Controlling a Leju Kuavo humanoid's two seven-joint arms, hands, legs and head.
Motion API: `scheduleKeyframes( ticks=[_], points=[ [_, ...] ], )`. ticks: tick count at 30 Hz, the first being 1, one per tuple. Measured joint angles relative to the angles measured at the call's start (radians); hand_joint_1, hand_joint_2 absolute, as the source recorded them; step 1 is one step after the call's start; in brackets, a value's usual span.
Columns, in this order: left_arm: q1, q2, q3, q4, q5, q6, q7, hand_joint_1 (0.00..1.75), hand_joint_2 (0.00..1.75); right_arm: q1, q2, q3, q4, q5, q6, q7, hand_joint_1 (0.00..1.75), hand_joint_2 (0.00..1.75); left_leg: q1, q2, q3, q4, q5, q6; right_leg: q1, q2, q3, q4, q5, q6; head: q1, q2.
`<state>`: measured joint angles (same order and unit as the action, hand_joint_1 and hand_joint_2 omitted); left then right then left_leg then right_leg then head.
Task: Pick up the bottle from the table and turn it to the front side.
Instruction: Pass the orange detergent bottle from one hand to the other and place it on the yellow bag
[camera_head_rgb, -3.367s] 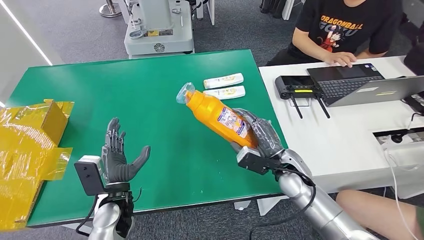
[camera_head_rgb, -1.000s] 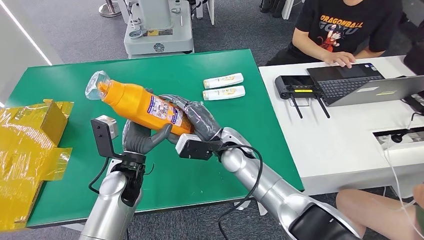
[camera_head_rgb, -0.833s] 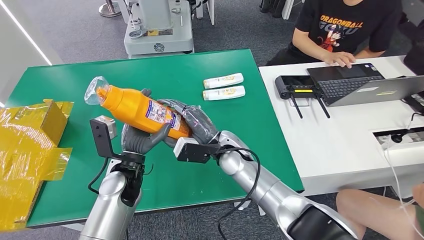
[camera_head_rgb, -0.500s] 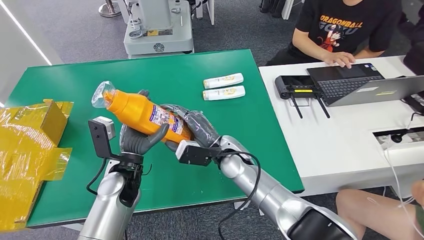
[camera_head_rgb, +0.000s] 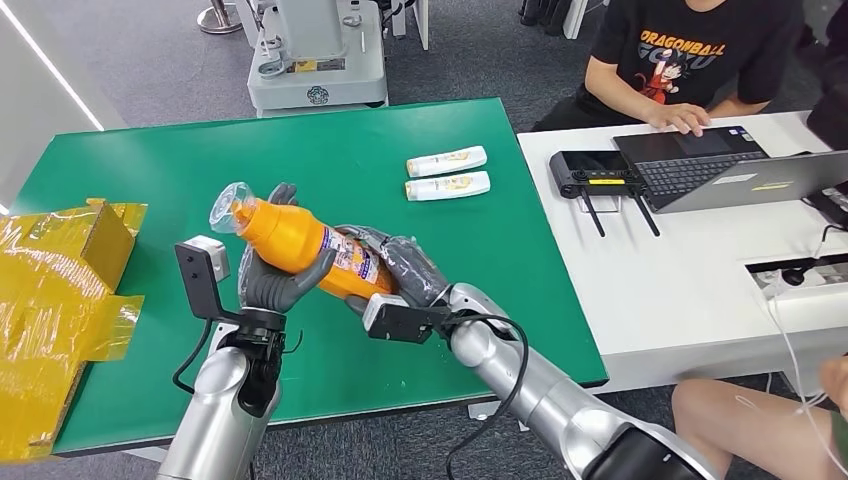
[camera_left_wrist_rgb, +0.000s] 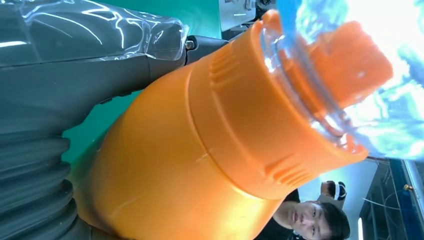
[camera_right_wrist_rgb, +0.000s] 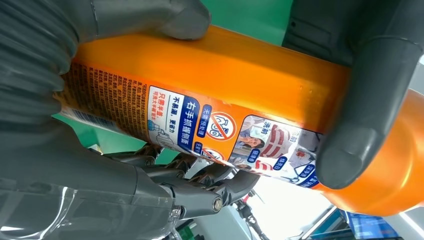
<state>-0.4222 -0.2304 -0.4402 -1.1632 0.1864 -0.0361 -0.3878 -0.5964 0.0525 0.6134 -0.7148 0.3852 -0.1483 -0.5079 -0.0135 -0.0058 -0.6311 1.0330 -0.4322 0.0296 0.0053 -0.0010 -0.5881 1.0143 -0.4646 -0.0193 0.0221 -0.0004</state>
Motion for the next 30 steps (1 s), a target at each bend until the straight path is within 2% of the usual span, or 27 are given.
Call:
scheduleKeyframes(
  ticks=[2,4,6,9,27,30],
  points=[
    [0.000,0.000,0.000,0.000,0.001,-0.003,0.000,0.69,1.75,0.001,-0.004,0.000,0.000,0.002,0.001,0.004,1.75,1.75,0.000,0.000,0.000,0.000,0.000,0.000,0.000,0.000,0.000,0.000,0.000,0.000,0.000,0.000],
    [0.000,0.000,0.001,0.001,0.001,-0.006,0.000,1.48,1.75,0.002,-0.008,0.000,0.001,0.003,0.002,0.007,1.75,1.75,0.000,0.000,0.000,0.000,0.000,0.000,0.000,0.000,0.000,0.000,0.000,0.000,0.000,0.000],
    [0.000,0.000,0.001,0.003,0.002,-0.009,0.000,1.63,1.75,0.003,-0.012,0.000,0.002,0.003,0.003,0.009,1.75,1.75,0.000,0.000,0.000,0.000,0.000,0.000,0.000,0.000,0.000,0.000,0.000,0.000,0.000,0.000],
    [0.000,0.000,0.001,0.007,0.010,-0.017,0.000,1.75,1.75,0.003,-0.017,0.000,0.003,0.001,0.000,0.010,1.75,1.75,0.000,0.000,0.000,0.000,0.000,0.000,0.000,0.000,0.000,0.000,0.000,0.000,0.000,0.000],
    [0.000,-0.001,0.006,0.035,0.050,-0.027,0.000,1.75,1.75,0.045,-0.028,-0.015,-0.024,-0.014,-0.019,0.010,1.75,1.75,0.000,0.000,0.000,0.000,0.000,0.000,0.000,0.000,0.000,0.000,0.000,0.000,0.000,0.000],
    [0.000,-0.001,0.006,0.036,0.052,-0.026,0.000,1.75,1.75,0.050,-0.030,-0.019,-0.031,-0.009,-0.021,0.012,1.62,1.75,0.000,0.000,0.000,0.000,0.000,0.000,0.000,0.000,0.000,0.000,0.000,0.000,0.000,0.000]
  ],
)
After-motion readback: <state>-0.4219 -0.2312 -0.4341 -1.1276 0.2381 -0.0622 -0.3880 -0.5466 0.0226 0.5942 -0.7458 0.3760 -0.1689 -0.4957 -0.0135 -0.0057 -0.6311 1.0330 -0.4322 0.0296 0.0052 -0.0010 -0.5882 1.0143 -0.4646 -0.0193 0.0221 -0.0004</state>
